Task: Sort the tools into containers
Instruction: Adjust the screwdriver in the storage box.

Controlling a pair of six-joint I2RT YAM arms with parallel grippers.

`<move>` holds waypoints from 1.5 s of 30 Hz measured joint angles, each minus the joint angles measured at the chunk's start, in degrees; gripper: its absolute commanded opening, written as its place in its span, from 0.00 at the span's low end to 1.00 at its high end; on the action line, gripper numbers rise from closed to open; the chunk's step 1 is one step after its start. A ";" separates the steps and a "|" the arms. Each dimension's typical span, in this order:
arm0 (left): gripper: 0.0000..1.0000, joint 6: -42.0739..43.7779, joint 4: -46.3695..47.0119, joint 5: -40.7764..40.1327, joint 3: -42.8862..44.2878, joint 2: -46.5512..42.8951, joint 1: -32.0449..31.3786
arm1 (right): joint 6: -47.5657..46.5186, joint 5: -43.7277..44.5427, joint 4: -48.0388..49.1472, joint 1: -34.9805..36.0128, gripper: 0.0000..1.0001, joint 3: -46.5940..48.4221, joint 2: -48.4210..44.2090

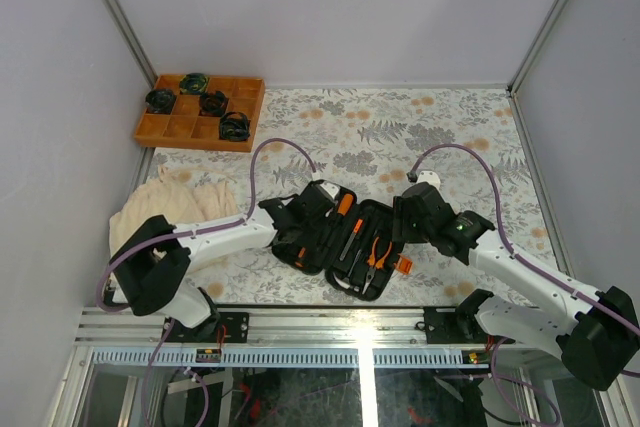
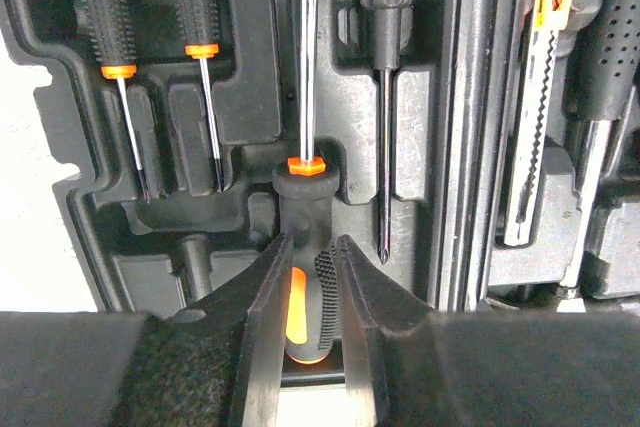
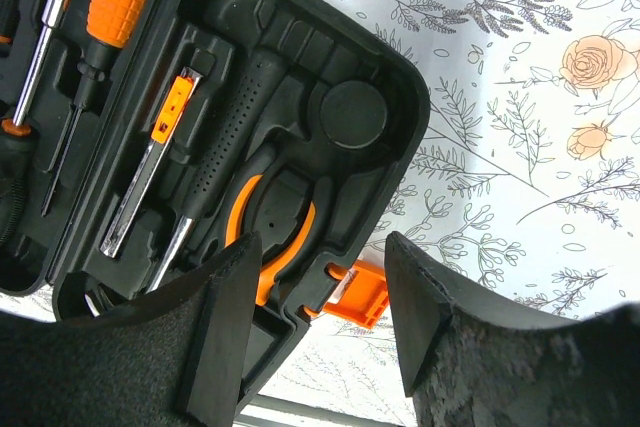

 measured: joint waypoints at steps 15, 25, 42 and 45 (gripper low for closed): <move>0.27 -2.49 -1.60 -2.40 0.20 0.44 -0.09 | -0.20 -0.50 0.02 0.00 0.60 -0.26 -0.63; 0.32 -7.21 -0.70 -4.59 -1.53 0.26 -0.09 | -0.20 -0.70 0.07 0.00 0.60 -0.26 -0.63; 0.20 -7.28 0.70 -3.45 -3.98 -3.10 -0.09 | -0.81 -2.05 1.09 0.00 0.62 -0.24 -3.19; 0.18 -7.32 1.60 -3.15 -4.44 -3.21 -0.09 | -0.72 -2.60 1.46 0.00 0.62 -0.24 -3.54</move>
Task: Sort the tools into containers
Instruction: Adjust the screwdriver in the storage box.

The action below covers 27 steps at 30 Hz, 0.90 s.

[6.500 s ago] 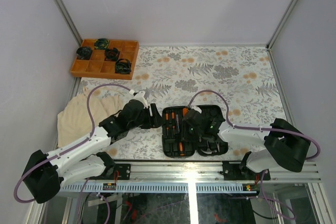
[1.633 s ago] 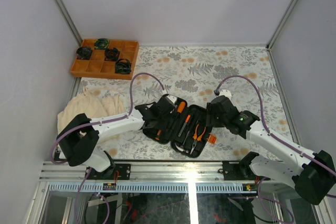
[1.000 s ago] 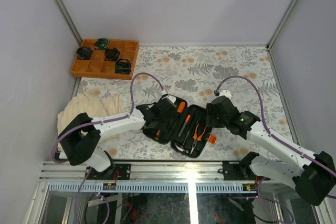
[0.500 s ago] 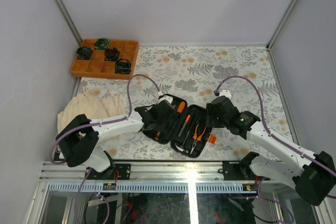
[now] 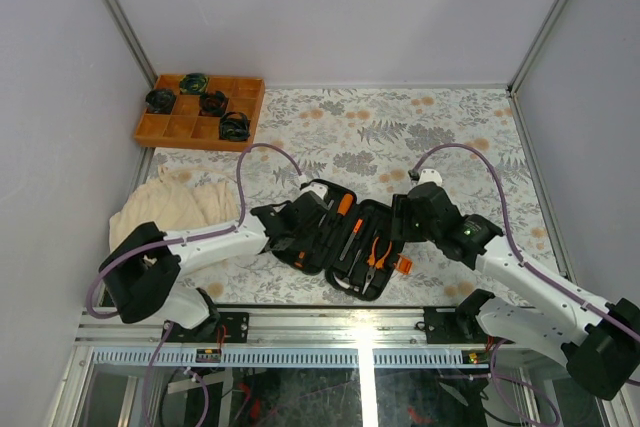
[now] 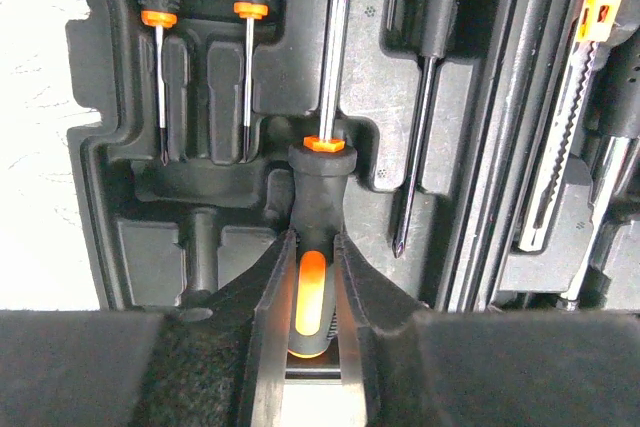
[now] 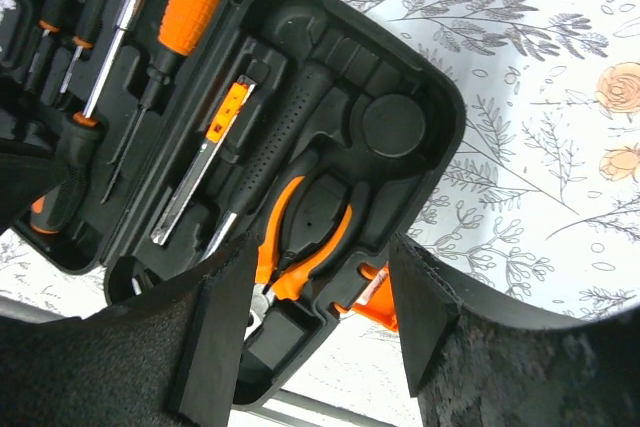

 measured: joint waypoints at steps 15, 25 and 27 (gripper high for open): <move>0.03 -2.54 4.76 0.55 -4.15 -3.23 -0.04 | 3.72 -4.07 5.46 -0.07 0.68 0.04 0.61; 0.02 -4.44 6.78 -0.90 -6.08 -4.37 -1.46 | 5.88 -4.07 6.27 -0.07 0.67 0.33 1.49; 0.02 -5.14 7.87 -1.33 -7.13 -5.16 -1.95 | 6.47 -4.07 6.25 -0.07 0.67 0.35 1.92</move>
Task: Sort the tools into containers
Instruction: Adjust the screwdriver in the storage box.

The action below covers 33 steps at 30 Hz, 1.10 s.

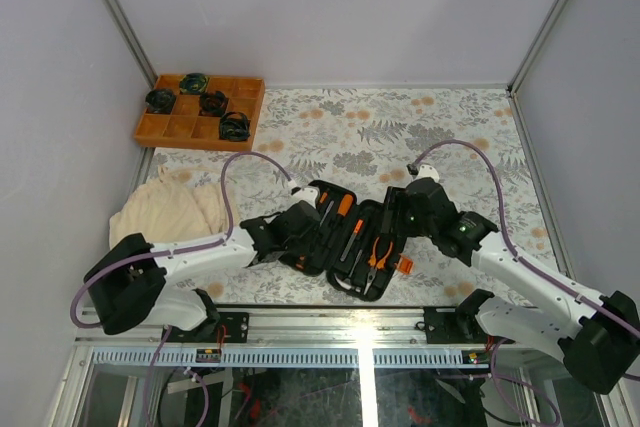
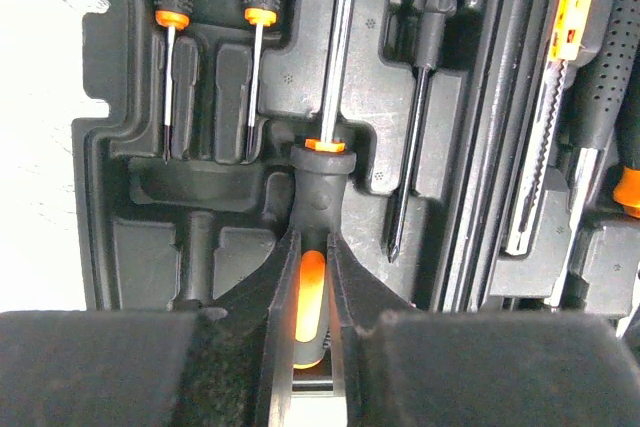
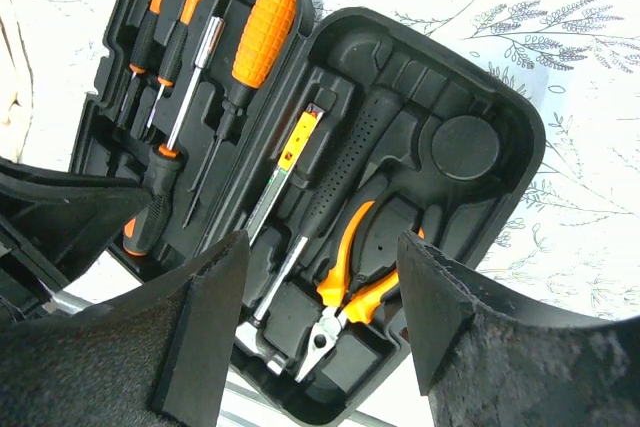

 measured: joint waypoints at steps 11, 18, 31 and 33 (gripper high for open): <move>0.00 -4.02 4.26 0.22 -3.76 -2.58 -2.40 | 3.65 -0.46 2.73 0.00 0.66 1.36 3.78; 0.00 -4.48 4.90 0.59 -3.93 -2.51 -2.99 | 6.49 -1.31 5.95 0.00 0.66 2.58 8.59; 0.00 -6.23 6.67 0.61 -5.62 -3.89 -3.30 | 9.38 -4.57 12.52 0.00 0.66 6.12 13.55; 0.00 -6.54 6.82 0.66 -5.81 -4.07 -3.30 | 9.70 -4.70 12.83 0.00 0.66 6.12 13.81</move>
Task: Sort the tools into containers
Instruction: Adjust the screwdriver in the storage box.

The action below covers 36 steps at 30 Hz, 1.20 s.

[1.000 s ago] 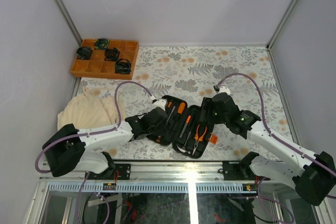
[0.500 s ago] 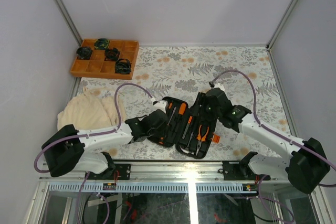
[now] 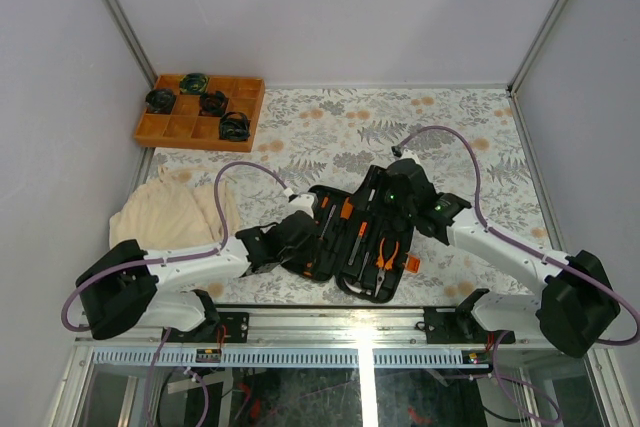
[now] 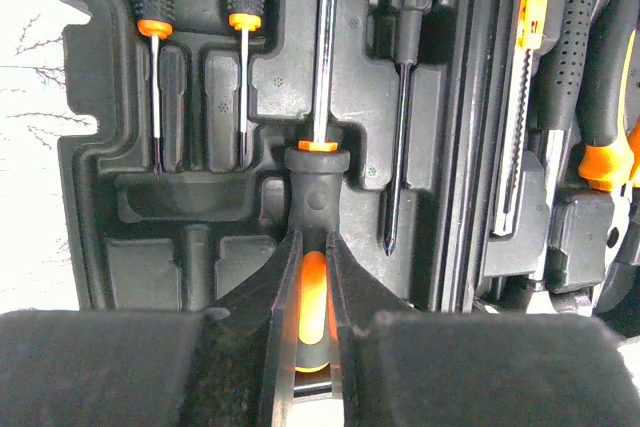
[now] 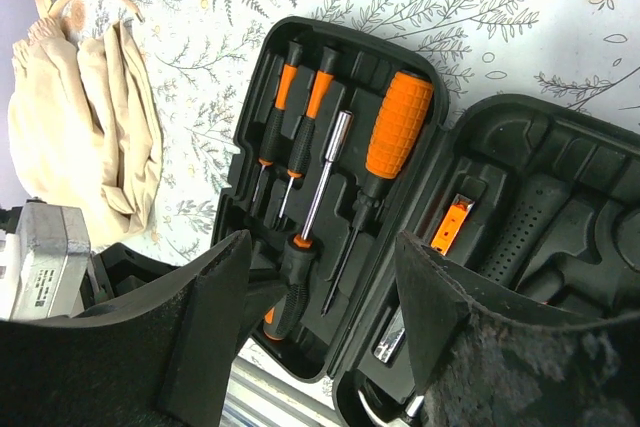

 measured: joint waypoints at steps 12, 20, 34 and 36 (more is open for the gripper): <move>0.00 -0.11 1.07 0.66 -1.03 -0.76 -0.17 | 2.03 -0.87 0.07 0.00 0.59 1.18 2.23; 0.00 -0.09 1.18 1.27 -1.31 -1.09 -0.28 | 4.07 -0.66 1.44 1.53 0.44 4.09 8.00; 0.13 -0.02 1.40 1.73 -1.40 -1.09 -0.31 | 5.03 2.78 0.92 5.22 0.37 8.39 16.68; 0.21 0.04 1.42 2.14 -1.40 -1.09 -0.31 | 5.09 3.37 0.68 5.33 0.37 8.39 16.70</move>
